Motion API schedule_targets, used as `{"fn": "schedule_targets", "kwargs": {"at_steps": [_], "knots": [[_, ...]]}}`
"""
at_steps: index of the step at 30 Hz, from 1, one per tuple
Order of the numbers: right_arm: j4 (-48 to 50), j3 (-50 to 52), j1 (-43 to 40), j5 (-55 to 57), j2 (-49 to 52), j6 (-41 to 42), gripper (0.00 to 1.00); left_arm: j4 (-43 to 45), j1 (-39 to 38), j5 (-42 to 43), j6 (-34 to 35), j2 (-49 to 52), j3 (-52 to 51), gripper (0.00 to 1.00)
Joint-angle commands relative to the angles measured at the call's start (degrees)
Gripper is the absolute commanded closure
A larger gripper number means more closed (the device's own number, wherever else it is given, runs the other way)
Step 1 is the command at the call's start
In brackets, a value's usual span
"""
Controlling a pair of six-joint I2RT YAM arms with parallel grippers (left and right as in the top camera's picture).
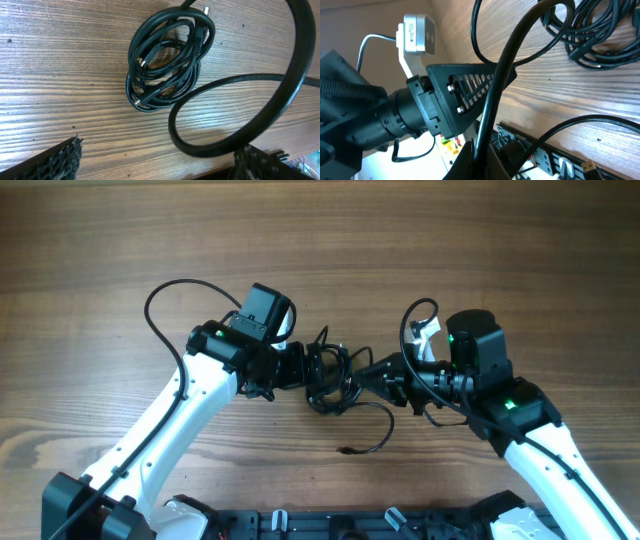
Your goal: Untangle cables
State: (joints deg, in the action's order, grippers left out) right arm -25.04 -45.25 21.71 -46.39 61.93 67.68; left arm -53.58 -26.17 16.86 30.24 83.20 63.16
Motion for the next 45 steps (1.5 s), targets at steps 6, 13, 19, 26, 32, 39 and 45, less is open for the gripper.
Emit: {"fn": "schedule_targets", "kwargs": {"at_steps": [6, 13, 19, 26, 32, 39, 45], "knots": [[0.9, -0.5, 0.2, -4.6, 0.4, -0.2, 0.96, 0.2, 0.3, -2.2, 0.5, -0.2, 0.6, 0.00], [6.6, -0.5, 0.2, -11.0, 0.4, -0.2, 0.96, 0.2, 0.3, -2.9, 0.5, -0.2, 0.6, 0.00], [15.0, -0.5, 0.2, -18.2, 0.4, 1.8, 0.96, 0.2, 0.3, -2.9, 0.4, -0.2, 0.6, 0.00], [23.1, -0.5, 0.2, -22.3, 0.4, 3.0, 0.96, -0.5, 0.3, -12.1, 4.3, -0.1, 0.6, 0.00], [24.8, -0.5, 0.2, -23.3, 0.4, 2.9, 0.96, -0.7, 0.3, -13.9, 5.4, 0.8, 0.6, 0.21], [24.7, -0.5, 0.2, -22.5, 0.6, -0.3, 0.96, -0.3, 0.3, -12.2, 5.3, 0.7, 0.6, 0.59], [22.7, -0.5, 0.2, -20.9, 0.6, -3.3, 0.96, 1.6, 0.3, -7.1, 4.7, -1.2, 1.7, 0.94]]}}
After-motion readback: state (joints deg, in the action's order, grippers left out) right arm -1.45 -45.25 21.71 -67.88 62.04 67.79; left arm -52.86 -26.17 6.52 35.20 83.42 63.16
